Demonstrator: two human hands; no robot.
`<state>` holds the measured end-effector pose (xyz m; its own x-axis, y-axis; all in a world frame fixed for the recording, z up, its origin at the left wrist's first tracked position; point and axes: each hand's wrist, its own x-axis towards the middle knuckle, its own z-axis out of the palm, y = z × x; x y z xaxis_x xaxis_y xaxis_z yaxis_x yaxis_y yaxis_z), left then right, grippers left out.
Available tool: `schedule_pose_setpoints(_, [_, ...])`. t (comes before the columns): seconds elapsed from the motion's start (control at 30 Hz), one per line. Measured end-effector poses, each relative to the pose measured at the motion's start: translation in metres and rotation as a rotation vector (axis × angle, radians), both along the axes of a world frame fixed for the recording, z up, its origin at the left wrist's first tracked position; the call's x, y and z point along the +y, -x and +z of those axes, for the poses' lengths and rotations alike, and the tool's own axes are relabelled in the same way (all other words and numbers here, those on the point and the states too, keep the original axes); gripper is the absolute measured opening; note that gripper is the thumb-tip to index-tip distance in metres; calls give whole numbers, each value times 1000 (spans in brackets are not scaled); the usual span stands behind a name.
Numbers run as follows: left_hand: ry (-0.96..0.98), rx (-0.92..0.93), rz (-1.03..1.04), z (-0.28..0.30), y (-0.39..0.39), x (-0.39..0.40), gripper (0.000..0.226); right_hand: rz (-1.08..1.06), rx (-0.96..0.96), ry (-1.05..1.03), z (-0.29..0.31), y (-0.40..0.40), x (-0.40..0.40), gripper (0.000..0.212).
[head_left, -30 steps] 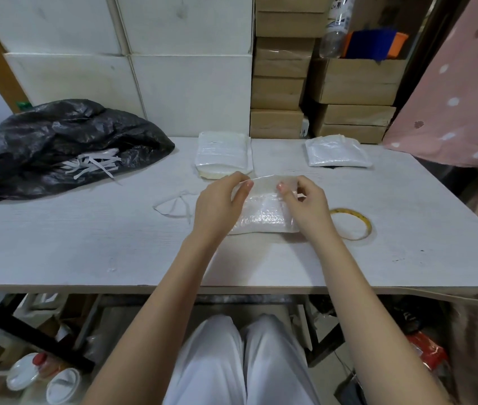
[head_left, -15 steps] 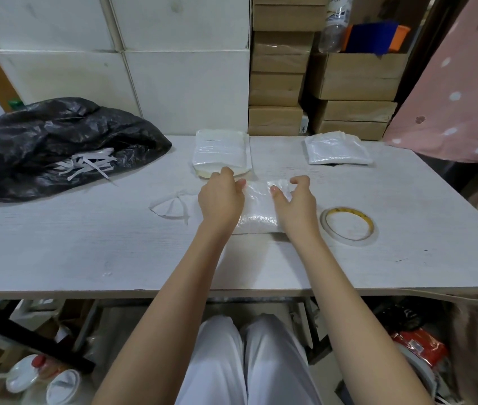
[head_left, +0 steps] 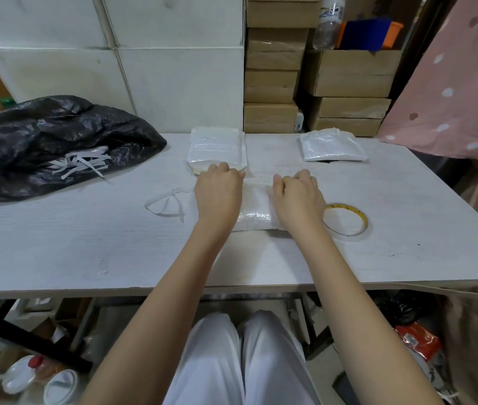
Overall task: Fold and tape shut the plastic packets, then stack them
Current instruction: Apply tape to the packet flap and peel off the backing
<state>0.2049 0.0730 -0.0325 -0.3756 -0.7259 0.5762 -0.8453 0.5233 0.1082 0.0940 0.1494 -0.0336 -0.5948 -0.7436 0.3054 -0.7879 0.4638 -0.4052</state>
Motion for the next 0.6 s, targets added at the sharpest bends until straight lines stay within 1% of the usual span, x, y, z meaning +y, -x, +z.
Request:
schedule_pose_setpoints(0.03, [-18,61,-73,-3,-2,3,38,50,2,32,2,1,3,43])
schedule_pose_setpoints(0.1, [-61,118,-232,-11,-5,11,38,254,-14,51,5,0,7,43])
schedule_pose_setpoints(0.17, [-194,37,-306,-20,-7,19,52,481,-66,-32,2,-5,9,46])
schedule_pose_setpoints(0.2, [-271,5,-323,-24,-9,21,57,543,-101,-83,-2,-7,10,46])
schedule_pose_setpoints(0.23, [-326,16,-326,-27,-11,21,57,564,-143,-118,-6,-7,9,47])
schedule_pose_setpoints(0.33, [-442,134,-324,-31,-12,21,45,525,-255,-146,-13,-7,8,50])
schedule_pose_setpoints(0.4, [-509,207,-332,-29,-13,24,44,508,-305,-143,-15,-8,9,51])
schedule_pose_setpoints(0.47, [-624,284,-354,-26,-15,25,45,526,-393,-135,-13,-9,10,51])
schedule_pose_setpoints(0.53, [-820,451,-422,-19,-21,25,45,542,-592,-104,-7,-7,14,52])
schedule_pose_setpoints(0.57, [-873,550,-449,-15,-25,25,44,523,-678,-66,-6,-3,16,53])
schedule_pose_setpoints(0.6, [-825,609,-449,-12,-31,25,42,477,-703,-12,-4,1,18,53])
